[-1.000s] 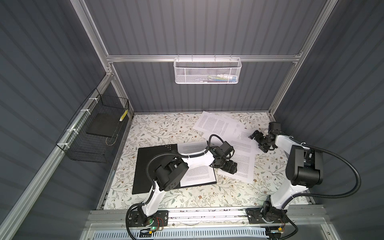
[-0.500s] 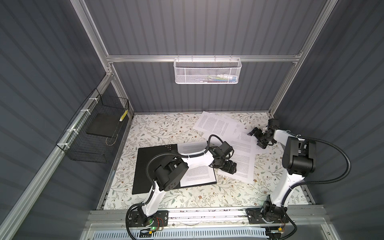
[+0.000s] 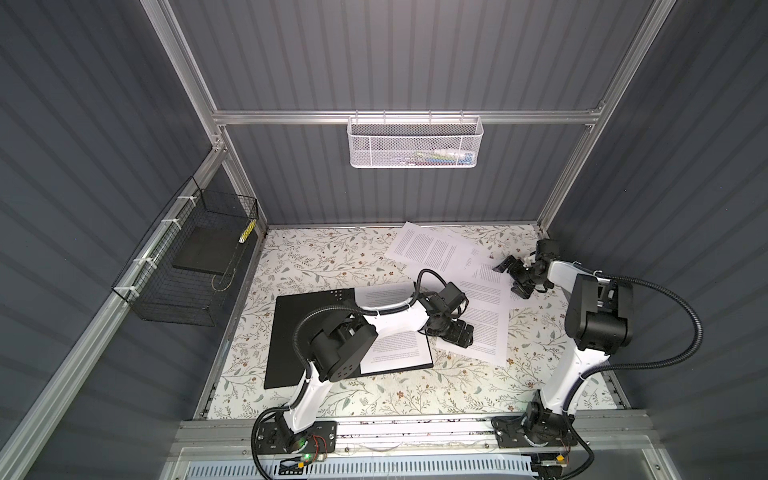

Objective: Put the files into the folder

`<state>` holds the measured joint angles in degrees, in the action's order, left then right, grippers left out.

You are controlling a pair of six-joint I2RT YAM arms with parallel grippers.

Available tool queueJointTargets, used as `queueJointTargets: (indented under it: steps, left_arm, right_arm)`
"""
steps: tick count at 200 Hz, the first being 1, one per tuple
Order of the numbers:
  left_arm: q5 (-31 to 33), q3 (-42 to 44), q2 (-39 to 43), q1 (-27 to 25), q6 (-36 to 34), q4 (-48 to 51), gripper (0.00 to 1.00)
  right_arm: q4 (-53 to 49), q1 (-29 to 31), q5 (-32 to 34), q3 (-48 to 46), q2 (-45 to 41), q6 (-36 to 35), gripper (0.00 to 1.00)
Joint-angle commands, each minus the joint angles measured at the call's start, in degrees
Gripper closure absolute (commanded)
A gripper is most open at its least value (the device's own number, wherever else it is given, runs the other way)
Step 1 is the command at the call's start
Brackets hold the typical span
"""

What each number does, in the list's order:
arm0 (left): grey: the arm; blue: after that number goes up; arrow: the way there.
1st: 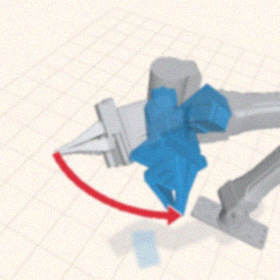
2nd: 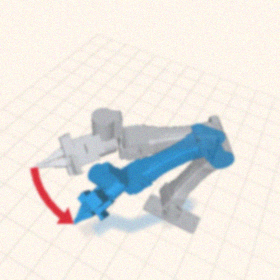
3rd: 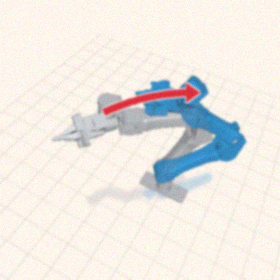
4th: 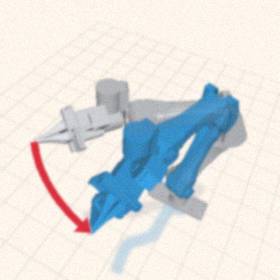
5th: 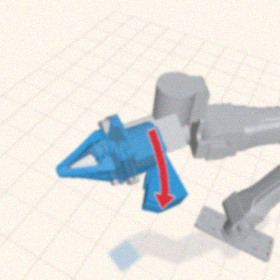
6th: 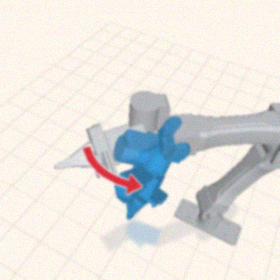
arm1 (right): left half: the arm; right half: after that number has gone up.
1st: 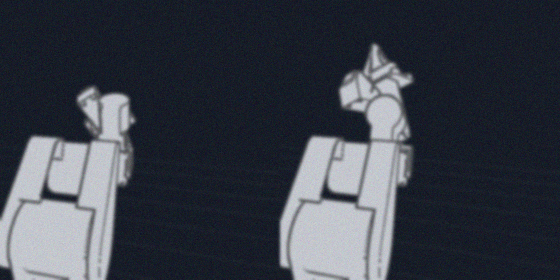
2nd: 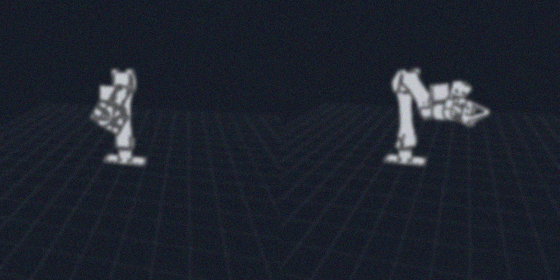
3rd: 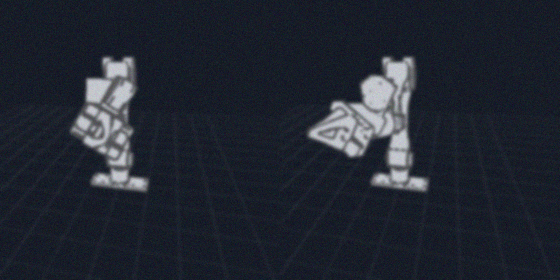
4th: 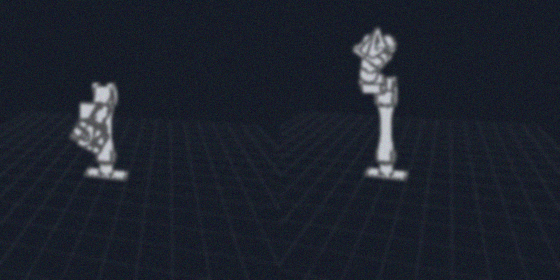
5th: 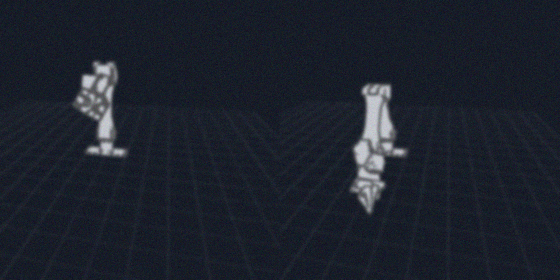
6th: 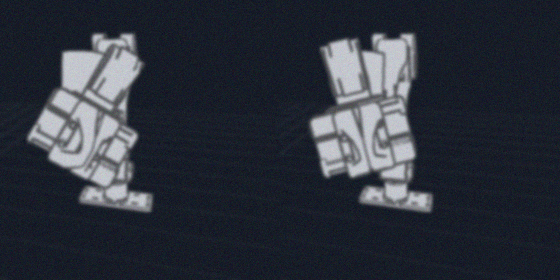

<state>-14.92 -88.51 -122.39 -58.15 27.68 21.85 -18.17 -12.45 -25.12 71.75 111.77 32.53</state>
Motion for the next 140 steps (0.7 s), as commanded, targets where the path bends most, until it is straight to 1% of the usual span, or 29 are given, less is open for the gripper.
queueJointTargets:
  steps: [1, 49, 81, 114, 140]
  left_arm:
    - [-0.34, 0.45, -5.44, -0.04, 0.53, 2.76, 0.1]
    - [-0.46, 0.03, -6.44, -0.03, 0.88, 2.64, 0.1]
    - [-0.28, -0.43, -6.94, 0.04, 0.89, 2.76, 0.1]
    - [-0.27, -0.57, -7.51, 0.05, 0.88, 2.75, 0.1]
    - [-0.26, -0.7, -7.91, 0.13, 0.82, 2.88, 0.1]
  right_arm:
    - [-1.7, -0.09, -2.59, -3.7, -1.33, 0.4, 0.01]
    - [0.05, -0.09, -5.07, -8.99, -6.49, 0.56, 0.01]
    - [0.62, -0.07, -8.46, -12.57, -9.77, 0.26, 0.01]
    - [1.81, -0.04, -8.61, -17.55, -14.28, 0.42, 0.01]
    - [2.63, -0.19, -10.75, -20.87, -17.71, 0.9, 0.01]
